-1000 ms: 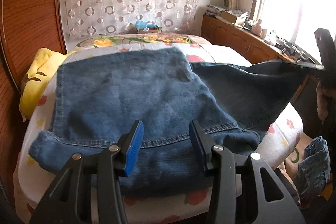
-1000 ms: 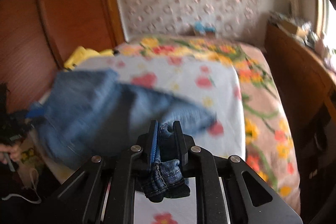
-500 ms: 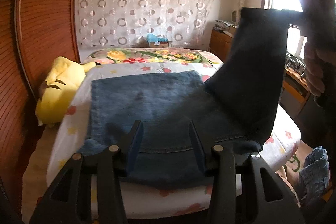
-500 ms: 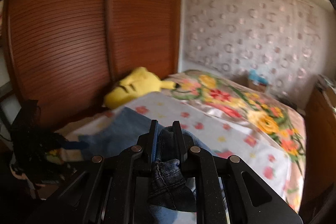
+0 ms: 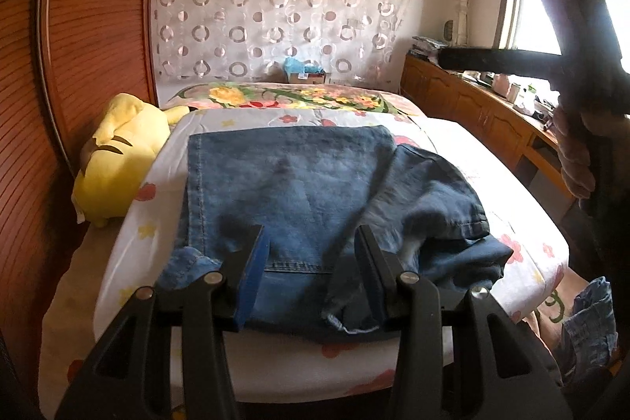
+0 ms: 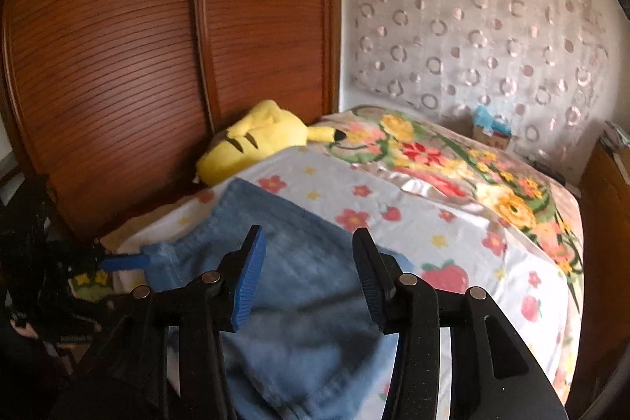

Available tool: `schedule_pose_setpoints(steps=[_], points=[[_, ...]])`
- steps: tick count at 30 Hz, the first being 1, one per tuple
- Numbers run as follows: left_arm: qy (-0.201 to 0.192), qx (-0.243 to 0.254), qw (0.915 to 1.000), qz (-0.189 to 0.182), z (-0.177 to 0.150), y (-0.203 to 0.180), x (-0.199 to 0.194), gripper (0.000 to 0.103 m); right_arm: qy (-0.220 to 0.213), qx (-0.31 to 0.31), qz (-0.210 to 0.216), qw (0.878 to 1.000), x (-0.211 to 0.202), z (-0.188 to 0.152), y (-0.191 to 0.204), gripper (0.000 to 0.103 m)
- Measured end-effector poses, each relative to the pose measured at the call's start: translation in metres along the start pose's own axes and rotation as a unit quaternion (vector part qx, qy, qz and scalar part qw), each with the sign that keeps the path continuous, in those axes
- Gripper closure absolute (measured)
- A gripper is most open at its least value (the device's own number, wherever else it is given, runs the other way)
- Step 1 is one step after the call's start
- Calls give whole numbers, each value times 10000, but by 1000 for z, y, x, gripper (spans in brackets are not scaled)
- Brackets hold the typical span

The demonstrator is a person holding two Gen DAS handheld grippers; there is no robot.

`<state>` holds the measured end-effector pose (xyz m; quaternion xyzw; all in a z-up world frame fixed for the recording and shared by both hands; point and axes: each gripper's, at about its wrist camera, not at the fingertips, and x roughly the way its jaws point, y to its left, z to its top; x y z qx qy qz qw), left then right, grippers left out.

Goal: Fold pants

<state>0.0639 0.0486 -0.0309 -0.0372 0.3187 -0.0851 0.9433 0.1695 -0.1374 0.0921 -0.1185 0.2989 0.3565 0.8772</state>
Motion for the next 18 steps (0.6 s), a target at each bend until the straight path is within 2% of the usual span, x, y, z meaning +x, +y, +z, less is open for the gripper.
schedule_pose_setpoints(steps=[8,18], points=[[235,103,9996,-131,-7,-10,14,59,336,344,-281,9984,-5,-58,-20,47],[511,275,9979,-280,-21,-18,23,59,761,870,-53,9933,16,-111,-20,45]])
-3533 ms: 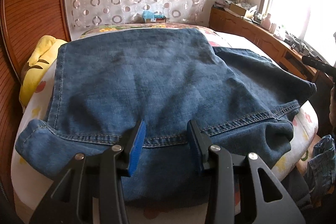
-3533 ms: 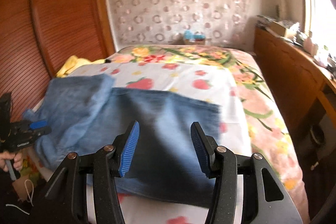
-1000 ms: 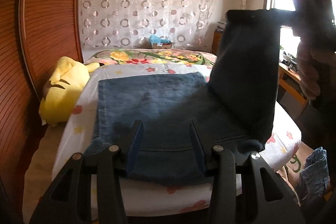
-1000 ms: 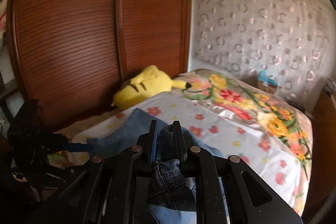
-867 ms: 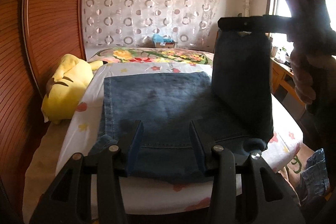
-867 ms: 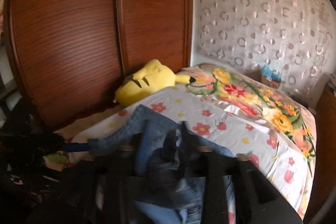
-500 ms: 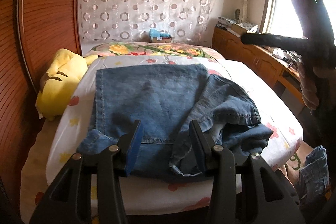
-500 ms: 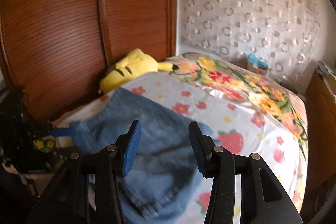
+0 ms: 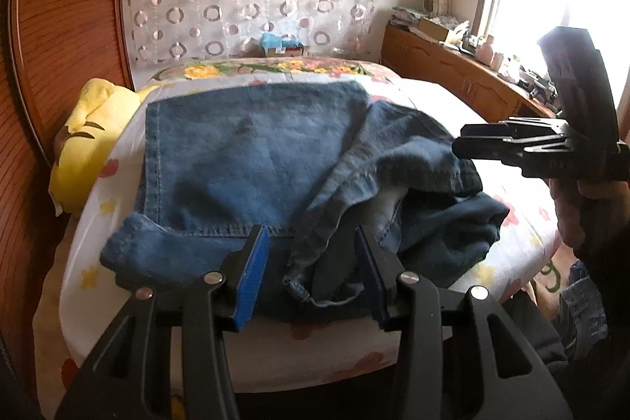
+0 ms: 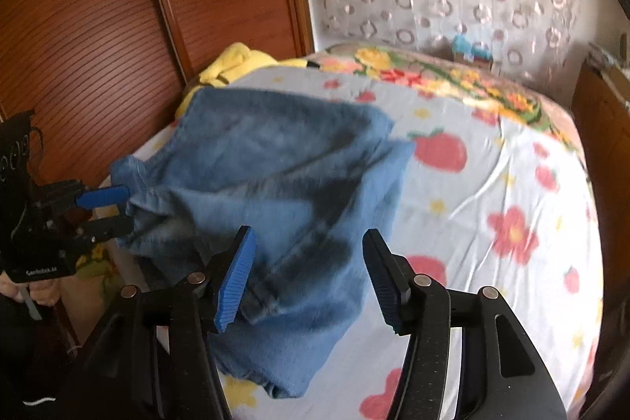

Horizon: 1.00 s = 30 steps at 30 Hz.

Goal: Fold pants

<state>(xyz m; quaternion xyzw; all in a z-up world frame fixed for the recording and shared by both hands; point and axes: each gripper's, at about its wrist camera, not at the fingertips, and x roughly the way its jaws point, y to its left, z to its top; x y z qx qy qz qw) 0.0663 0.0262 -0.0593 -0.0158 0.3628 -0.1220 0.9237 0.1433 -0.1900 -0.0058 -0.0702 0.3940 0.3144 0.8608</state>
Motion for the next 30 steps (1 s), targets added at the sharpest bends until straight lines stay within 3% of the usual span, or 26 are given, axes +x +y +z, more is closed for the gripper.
schedule_pose_setpoints(steps=[6,9,10,11,12,13,14,24,30], points=[[98,-31,9999,-132,-6,3,14,59,194,271,183,9993,10,-15,-3,45],[116,-95,9997,-169,-5,7,19,73,283,372,294,9985,15,-19,-6,45],[126,-134,9997,-151,-5,9,20,75,309,377,366,9981,16,-19,-6,50],[146,-177,9997,-105,-5,11,22,85,308,365,451,9978,16,-17,-5,69],[175,-182,9997,-62,-4,12,23,92,311,320,574,9974,16,-15,-5,79],[175,-176,9997,-29,-3,14,24,93,308,222,683,9969,15,-11,-2,92],[145,-180,9997,-43,-3,15,24,97,278,72,721,9970,13,-6,2,95],[-495,-226,9985,-45,22,28,-18,102,-379,-761,641,9943,-16,86,34,98],[-638,-220,9977,85,34,44,-31,102,-519,-935,610,9924,0,132,56,98]])
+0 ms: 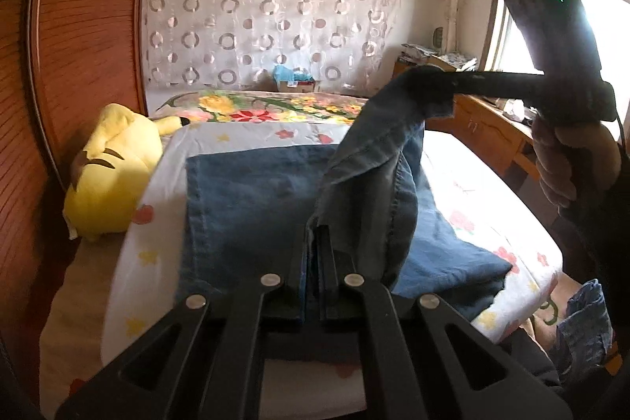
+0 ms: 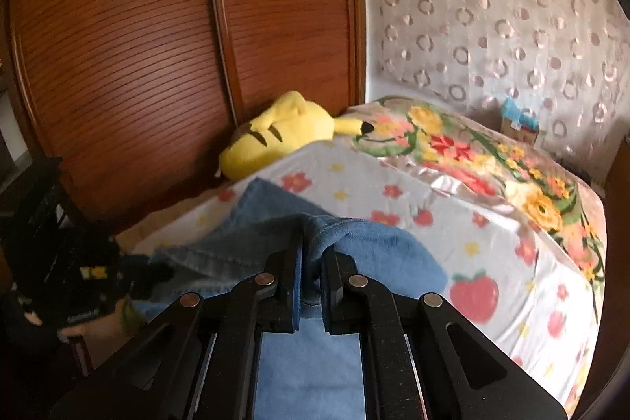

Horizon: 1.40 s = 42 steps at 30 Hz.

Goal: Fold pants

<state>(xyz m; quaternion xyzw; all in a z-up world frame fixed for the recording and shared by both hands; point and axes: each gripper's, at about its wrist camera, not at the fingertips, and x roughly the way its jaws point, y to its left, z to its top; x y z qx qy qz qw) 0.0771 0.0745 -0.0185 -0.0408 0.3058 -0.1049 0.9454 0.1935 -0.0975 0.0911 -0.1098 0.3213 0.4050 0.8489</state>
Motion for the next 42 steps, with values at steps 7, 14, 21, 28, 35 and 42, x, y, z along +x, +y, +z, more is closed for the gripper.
schedule_pose_setpoints(steps=[7,14,21,28,35,42], points=[[191,-150,9995,185,-11,21,9,102,354,130,130,9992,69,19,4,98],[510,-239,9974,445,-26,33,27,99,825,260,93,9962,133,8,11,98],[387,-311,9964,689,-24,28,16,89,562,216,-28,9982,118,-2,14,46],[267,-359,9984,355,-16,22,12,88,301,-33,-243,9992,81,-9,11,45],[404,-294,9985,216,-18,13,24,88,534,7,-514,9972,68,-56,-9,45],[474,-283,9984,152,-19,8,27,85,791,225,-668,9944,65,-104,-23,45]])
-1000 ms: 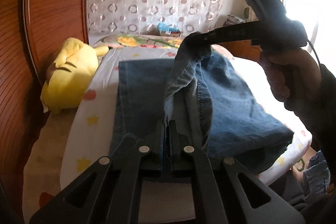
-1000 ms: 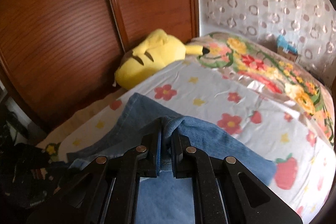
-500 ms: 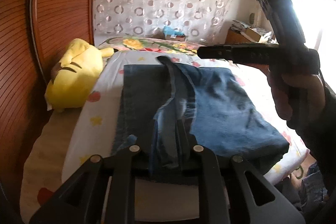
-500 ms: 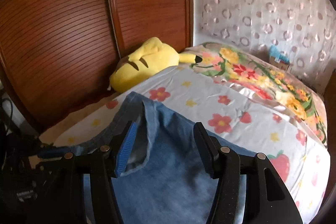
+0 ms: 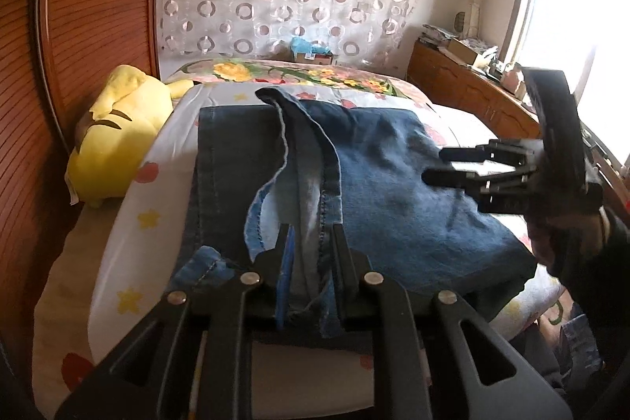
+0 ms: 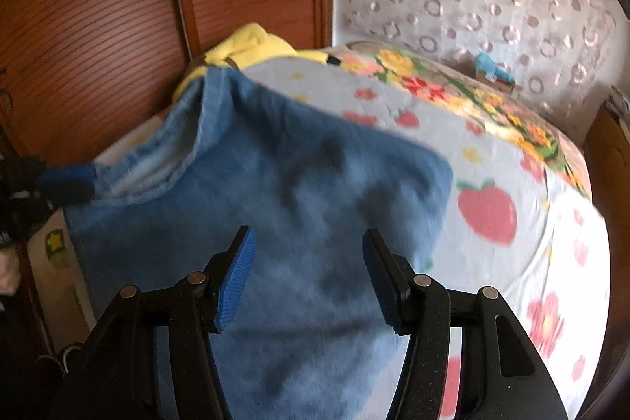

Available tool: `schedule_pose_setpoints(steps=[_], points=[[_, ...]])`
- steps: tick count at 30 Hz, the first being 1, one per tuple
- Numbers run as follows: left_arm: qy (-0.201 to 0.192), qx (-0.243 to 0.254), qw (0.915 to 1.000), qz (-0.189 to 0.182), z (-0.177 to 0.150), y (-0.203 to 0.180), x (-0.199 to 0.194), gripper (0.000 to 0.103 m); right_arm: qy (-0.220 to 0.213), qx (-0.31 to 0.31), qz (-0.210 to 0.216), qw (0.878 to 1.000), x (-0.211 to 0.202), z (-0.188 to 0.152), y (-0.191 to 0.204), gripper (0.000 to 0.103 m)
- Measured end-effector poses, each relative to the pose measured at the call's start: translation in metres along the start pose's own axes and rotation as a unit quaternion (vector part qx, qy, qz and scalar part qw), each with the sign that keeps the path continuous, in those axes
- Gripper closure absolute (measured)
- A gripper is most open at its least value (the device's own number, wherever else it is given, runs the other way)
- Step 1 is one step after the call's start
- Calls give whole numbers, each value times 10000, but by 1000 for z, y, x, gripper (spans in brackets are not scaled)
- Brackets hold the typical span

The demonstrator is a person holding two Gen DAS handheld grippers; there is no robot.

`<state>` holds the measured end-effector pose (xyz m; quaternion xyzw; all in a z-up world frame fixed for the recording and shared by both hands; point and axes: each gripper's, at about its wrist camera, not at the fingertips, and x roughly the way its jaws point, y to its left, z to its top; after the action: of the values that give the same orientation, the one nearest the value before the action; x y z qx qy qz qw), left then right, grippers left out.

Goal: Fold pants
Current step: 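Lower the lifted jeans edge onto the stack and open the left tool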

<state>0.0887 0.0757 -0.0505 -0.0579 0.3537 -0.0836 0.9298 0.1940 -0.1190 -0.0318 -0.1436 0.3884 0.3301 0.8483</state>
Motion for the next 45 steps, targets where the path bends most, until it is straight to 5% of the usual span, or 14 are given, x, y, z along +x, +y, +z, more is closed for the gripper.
schedule_pose_setpoints(steps=[10,20,22,29,40,45], points=[[602,202,9977,258,-10,-1,37,69,62,159,36,9998,3,-32,4,35],[417,17,9990,162,-14,5,36,68,69,307,132,9994,8,-40,1,34],[326,-75,9994,131,-13,9,34,69,77,317,134,9994,9,-41,0,34],[-63,-383,9987,324,-11,29,15,99,74,295,94,9995,11,-41,1,34],[-37,-633,9970,448,-21,49,8,100,81,253,43,9996,13,-42,6,34],[-220,-533,9977,369,-13,40,-3,91,73,257,35,9996,12,-42,6,34]])
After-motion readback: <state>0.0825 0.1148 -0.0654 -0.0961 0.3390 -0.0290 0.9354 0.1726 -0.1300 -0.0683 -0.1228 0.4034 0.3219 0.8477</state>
